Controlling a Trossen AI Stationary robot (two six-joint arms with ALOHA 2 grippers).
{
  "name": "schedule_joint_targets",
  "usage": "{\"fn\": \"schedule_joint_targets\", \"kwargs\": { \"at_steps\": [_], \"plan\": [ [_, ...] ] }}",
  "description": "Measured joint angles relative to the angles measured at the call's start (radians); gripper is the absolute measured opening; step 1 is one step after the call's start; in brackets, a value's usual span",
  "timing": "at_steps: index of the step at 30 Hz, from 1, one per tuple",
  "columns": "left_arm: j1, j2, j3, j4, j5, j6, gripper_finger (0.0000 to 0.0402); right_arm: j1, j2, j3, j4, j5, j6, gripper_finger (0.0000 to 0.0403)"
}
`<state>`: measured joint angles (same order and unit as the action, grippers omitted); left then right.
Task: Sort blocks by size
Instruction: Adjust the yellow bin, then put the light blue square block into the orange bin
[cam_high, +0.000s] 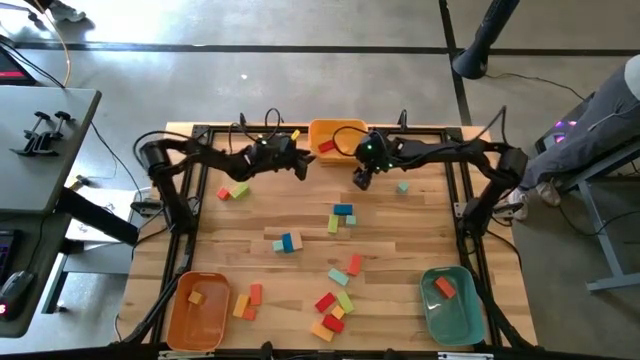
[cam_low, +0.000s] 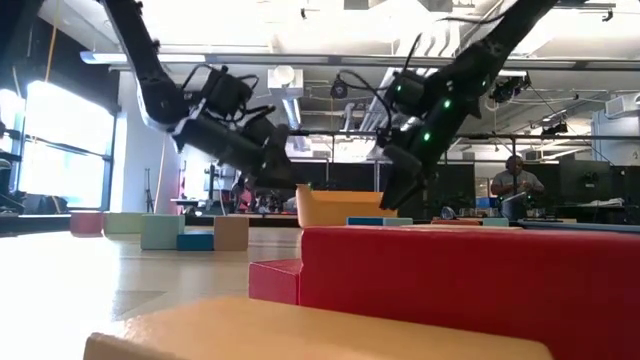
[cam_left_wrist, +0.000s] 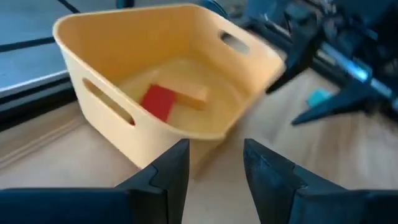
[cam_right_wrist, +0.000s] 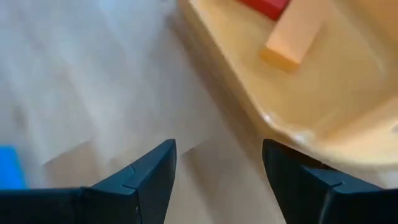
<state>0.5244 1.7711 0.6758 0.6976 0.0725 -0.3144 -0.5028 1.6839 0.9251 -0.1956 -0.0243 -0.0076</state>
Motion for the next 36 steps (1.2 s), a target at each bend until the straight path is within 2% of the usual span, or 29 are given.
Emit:
{"fn": "schedule_joint_targets", "kwargs": {
  "at_steps": [2,8,12,16,21,25,30,34,36],
  "plan": [
    [-0.016,-0.056,0.000,-0.081,-0.012,0.039,0.0129,0.019,-0.044,-0.010,-0.024,0.001,0.000,0.0236],
    [-0.081,-0.225,0.000,-0.287,-0.160,0.118,0.0119,0.094,-0.209,-0.059,-0.072,0.021,-0.022,0.0236],
    [-0.148,-0.327,0.000,-0.381,-0.219,0.135,0.0117,0.167,-0.335,-0.101,-0.130,0.066,0.012,0.0236],
    [-0.250,-0.413,-0.001,-0.449,-0.242,0.161,0.0117,0.258,-0.460,-0.177,-0.177,0.103,0.088,0.0236],
    [-0.416,-0.501,0.000,-0.502,-0.263,0.202,0.0117,0.363,-0.584,-0.298,-0.124,0.141,0.242,0.0236],
    [-0.561,-0.579,0.000,-0.575,-0.282,0.210,0.0117,0.432,-0.627,-0.379,-0.009,0.206,0.296,0.0236],
    [-0.711,-0.639,0.000,-0.651,-0.393,0.187,0.0117,0.474,-0.629,-0.428,0.113,0.218,0.323,0.0236],
    [-0.781,-0.657,0.000,-0.749,-0.515,0.178,0.0117,0.506,-0.629,-0.459,0.198,0.227,0.348,0.0236],
    [-0.797,-0.666,-0.001,-0.813,-0.539,0.142,0.0117,0.520,-0.629,-0.473,0.244,0.232,0.349,0.0236]
  ]
}}
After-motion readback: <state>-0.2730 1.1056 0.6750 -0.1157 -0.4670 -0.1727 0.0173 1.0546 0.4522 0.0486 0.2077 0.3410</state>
